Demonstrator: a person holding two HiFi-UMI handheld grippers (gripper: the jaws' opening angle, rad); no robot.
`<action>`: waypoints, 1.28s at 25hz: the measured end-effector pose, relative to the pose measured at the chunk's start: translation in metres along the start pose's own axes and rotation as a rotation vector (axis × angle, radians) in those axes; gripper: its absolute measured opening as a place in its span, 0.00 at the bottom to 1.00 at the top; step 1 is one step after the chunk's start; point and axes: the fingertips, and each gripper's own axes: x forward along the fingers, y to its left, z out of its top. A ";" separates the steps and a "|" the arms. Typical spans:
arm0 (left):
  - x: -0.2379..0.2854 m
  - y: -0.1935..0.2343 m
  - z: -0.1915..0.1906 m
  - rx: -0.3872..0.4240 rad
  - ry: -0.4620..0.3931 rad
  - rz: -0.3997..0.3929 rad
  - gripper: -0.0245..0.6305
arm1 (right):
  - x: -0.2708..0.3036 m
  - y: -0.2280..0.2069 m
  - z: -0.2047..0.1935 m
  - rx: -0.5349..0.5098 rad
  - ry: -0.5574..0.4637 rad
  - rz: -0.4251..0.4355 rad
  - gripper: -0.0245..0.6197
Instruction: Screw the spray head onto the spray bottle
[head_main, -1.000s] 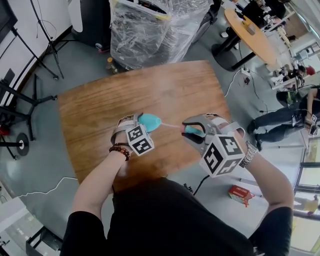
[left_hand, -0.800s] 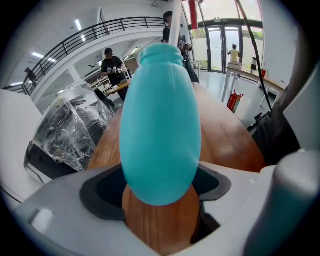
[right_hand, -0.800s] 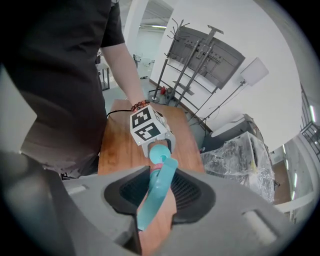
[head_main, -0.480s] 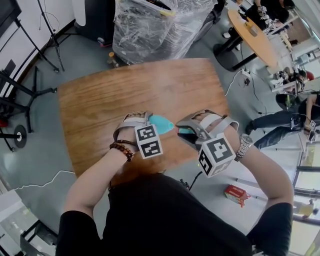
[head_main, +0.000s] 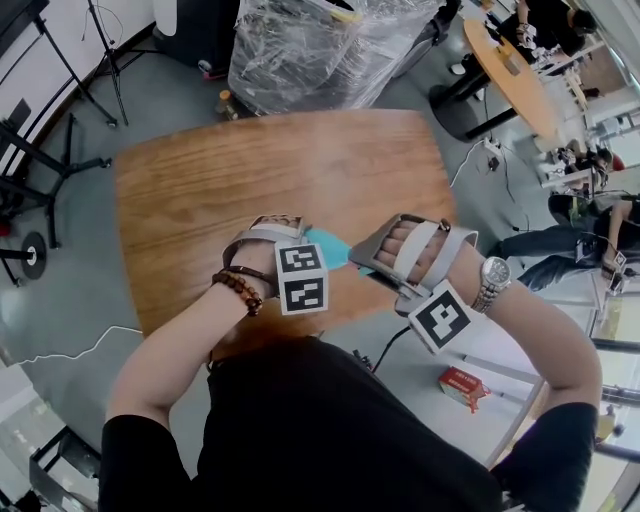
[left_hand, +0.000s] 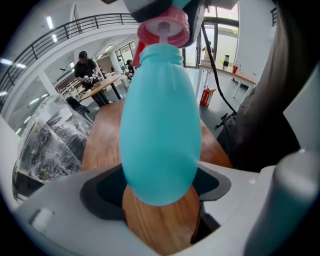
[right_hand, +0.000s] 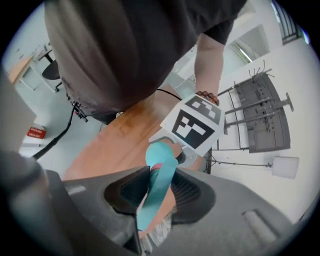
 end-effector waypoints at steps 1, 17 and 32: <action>-0.001 -0.001 0.000 0.013 0.003 -0.007 0.69 | -0.001 0.002 0.001 -0.033 -0.003 0.001 0.22; -0.020 -0.024 0.005 0.156 0.031 -0.101 0.69 | -0.008 0.024 0.020 -0.369 -0.048 -0.037 0.22; -0.021 -0.023 0.010 0.073 -0.017 -0.088 0.67 | -0.006 0.013 0.015 -0.027 -0.050 -0.011 0.22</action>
